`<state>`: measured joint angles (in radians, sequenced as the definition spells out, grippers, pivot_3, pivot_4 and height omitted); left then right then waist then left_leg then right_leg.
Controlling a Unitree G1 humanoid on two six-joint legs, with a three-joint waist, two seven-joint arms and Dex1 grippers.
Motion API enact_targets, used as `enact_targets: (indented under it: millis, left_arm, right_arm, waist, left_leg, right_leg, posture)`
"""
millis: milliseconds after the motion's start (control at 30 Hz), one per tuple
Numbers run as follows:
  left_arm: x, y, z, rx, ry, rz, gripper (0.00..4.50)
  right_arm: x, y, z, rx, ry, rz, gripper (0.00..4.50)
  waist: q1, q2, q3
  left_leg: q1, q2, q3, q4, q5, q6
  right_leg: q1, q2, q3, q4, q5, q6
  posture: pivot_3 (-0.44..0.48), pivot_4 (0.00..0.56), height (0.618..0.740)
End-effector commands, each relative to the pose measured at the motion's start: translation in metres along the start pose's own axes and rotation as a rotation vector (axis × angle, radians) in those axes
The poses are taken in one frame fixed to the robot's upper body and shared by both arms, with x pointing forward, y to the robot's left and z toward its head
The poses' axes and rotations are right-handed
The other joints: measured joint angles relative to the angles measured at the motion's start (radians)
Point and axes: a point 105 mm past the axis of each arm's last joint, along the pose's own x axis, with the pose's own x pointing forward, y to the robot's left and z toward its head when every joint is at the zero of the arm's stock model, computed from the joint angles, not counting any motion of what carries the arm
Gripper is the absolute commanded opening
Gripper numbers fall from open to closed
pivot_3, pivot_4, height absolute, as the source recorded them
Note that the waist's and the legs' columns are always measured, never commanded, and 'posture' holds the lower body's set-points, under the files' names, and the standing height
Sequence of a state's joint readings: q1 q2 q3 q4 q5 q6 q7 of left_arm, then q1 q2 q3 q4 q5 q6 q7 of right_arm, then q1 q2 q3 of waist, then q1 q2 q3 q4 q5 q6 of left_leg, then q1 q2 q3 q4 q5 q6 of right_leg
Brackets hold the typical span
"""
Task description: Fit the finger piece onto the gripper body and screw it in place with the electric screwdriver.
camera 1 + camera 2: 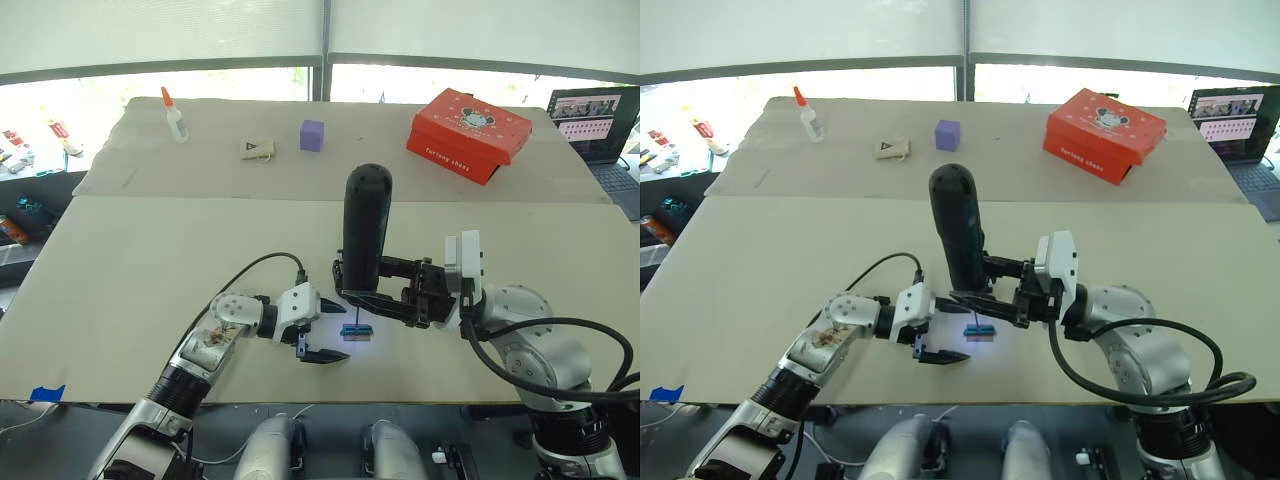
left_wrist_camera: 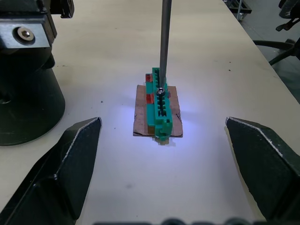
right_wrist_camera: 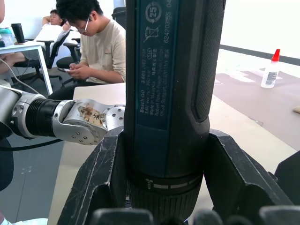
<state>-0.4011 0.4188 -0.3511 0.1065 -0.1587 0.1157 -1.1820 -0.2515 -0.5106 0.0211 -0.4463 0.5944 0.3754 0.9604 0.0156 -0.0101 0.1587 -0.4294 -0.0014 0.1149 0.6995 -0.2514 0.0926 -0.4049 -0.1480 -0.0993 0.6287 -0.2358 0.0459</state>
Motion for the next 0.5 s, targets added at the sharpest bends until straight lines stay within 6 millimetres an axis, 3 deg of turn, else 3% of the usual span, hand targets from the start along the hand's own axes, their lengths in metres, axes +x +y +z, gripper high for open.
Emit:
enact_targets:
  millis: [33,500]
  left_arm:
    - [0.0008,0.0026,0.0056,0.01,-0.011,0.003,4.5]
    - [0.0007,0.0049,0.0069,0.01,-0.012,0.007,4.5]
  right_arm:
    - [0.0004,0.0,0.0152,-0.073,-0.046,0.01,1.92]
    - [0.0011,0.004,0.0151,-0.059,-0.047,0.02,1.92]
  waist:
    - [0.0,0.0,0.0]
    - [-0.001,0.0,0.0]
  left_leg:
    - [0.0,0.0,0.0,0.0,0.0,0.0]
    - [0.0,0.0,0.0,0.0,0.0,0.0]
  right_leg:
    - [0.0,0.0,0.0,0.0,0.0,0.0]
    - [0.0,0.0,0.0,0.0,0.0,0.0]
  posture:
    - [0.0,0.15,0.74]
    - [0.0,0.15,0.74]
